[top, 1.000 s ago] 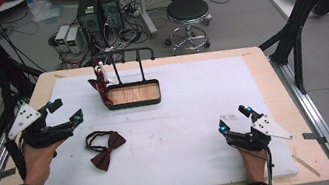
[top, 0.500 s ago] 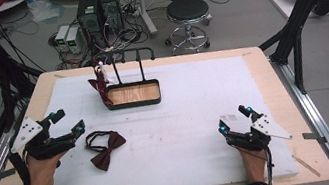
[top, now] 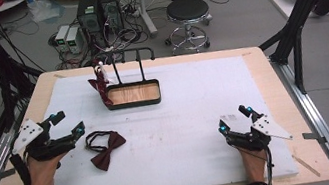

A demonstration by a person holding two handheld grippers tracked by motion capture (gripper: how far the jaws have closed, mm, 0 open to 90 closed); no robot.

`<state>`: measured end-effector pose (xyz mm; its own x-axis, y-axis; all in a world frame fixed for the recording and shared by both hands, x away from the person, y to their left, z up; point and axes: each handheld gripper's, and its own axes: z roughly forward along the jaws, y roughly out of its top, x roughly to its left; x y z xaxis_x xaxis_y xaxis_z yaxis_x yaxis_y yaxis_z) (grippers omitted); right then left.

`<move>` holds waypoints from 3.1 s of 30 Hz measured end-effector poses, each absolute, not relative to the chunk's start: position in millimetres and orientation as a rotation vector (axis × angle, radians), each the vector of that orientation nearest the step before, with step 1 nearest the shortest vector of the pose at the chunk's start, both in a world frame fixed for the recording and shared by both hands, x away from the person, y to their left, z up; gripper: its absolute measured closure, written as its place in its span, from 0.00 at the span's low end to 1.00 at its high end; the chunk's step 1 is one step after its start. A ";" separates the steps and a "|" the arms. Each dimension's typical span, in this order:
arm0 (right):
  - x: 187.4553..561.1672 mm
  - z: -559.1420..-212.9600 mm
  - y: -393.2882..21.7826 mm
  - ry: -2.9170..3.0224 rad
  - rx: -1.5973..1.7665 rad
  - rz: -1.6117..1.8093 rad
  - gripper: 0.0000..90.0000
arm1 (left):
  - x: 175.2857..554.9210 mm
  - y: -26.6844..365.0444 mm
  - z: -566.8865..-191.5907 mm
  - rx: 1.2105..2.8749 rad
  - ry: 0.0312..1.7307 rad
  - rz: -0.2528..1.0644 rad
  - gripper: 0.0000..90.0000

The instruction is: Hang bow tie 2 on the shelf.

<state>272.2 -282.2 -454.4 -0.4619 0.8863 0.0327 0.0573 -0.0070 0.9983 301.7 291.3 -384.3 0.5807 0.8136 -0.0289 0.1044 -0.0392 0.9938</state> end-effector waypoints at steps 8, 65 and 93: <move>271.9 -454.4 -282.3 1.590 0.994 1.546 0.12 | 298.8 292.1 -378.3 1.546 0.816 0.656 0.16; 269.1 -455.4 -283.6 1.568 0.976 1.571 0.12 | 298.5 215.1 -417.1 2.434 0.966 0.230 0.23; 269.2 -455.5 -283.6 1.566 0.970 1.572 0.12 | 302.2 213.9 -414.4 2.465 0.933 0.134 0.83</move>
